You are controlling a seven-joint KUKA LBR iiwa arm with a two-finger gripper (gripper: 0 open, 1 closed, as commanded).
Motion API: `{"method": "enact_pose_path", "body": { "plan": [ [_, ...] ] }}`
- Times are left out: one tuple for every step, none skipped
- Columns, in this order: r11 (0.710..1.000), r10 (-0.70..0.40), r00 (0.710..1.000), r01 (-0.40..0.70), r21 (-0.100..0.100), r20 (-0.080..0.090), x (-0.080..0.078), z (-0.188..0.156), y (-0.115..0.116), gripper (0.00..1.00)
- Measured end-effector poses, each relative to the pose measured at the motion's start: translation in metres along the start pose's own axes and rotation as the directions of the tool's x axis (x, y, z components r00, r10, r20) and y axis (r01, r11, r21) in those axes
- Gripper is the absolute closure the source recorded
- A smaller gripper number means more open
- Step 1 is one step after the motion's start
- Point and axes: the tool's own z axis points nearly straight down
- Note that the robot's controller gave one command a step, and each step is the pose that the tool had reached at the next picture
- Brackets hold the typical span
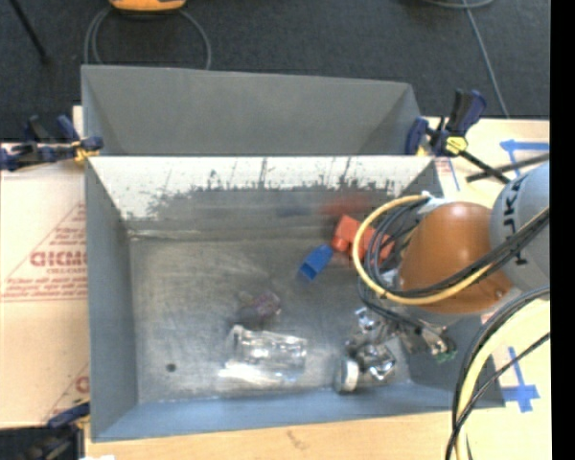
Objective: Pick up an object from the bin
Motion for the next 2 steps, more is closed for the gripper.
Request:
{"method": "enact_pose_path", "body": {
  "plan": [
    [1.000, 0.002, 1.000, -0.002, 0.002, 0.006, -0.0018, 0.0001, -0.0002, 0.00],
    [1.000, -0.001, 1.000, 0.001, 0.000, 0.000, 0.0000, 0.0000, 0.0001, 1.00]
  ]
}}
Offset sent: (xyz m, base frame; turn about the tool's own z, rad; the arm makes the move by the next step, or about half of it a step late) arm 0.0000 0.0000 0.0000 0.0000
